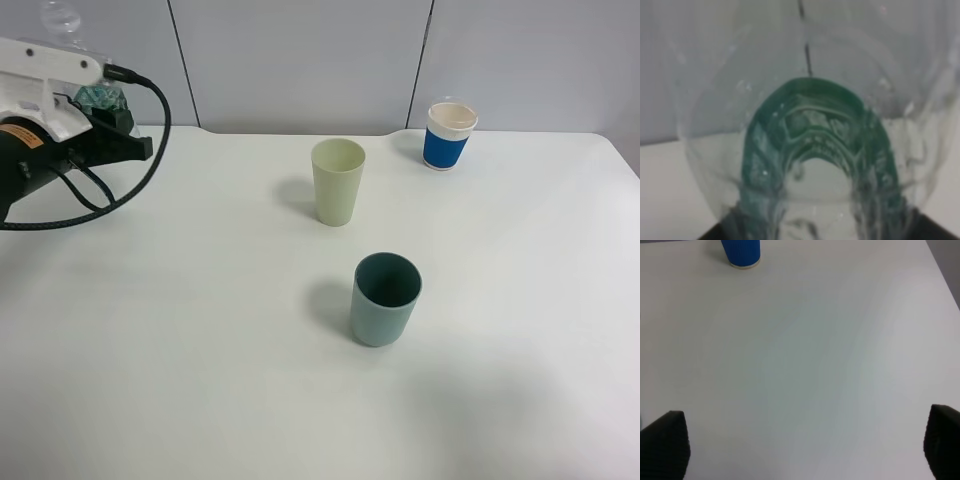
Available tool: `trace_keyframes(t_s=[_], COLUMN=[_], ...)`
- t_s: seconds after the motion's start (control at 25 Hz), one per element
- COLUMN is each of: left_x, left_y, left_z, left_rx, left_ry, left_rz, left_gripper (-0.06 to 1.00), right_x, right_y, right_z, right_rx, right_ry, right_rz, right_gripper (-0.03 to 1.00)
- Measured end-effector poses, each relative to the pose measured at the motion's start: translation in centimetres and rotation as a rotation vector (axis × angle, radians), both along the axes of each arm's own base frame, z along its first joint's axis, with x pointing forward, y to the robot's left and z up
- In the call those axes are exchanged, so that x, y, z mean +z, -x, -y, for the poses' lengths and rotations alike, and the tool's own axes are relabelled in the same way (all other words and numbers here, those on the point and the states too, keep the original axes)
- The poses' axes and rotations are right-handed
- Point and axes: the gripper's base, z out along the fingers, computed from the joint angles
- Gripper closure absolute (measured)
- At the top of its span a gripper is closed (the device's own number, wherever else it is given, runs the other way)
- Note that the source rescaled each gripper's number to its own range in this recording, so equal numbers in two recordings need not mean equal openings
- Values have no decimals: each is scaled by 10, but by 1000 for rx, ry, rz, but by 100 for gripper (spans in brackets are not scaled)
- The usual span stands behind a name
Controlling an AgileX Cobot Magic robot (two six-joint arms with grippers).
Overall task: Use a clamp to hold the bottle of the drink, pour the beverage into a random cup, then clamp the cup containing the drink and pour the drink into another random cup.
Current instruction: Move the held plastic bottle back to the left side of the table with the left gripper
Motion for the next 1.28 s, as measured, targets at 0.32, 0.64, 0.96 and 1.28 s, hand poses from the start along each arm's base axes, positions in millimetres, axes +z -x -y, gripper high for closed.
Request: trace_keyframes(t_s=[0.32,0.64,0.96,1.28], left_x=[0,-32,-69,-90], left_y=[-5,-14,-16,-16], left_z=[-24,-32,-31,-29], left_rx=[-42,-36,-62,-85], left_ry=[85,79,12,9], left_rz=[61,19,-35,-68], left_gripper=[94,94,94,94], right_x=[0,0,0,0], right_y=[0,0,0,0], right_z=[0,0,0,0], right_rx=[0,0,0,0], right_ry=[-1,-1,-1,-1], right_rz=[0,0,0,0], right_gripper=[15,15,15,16])
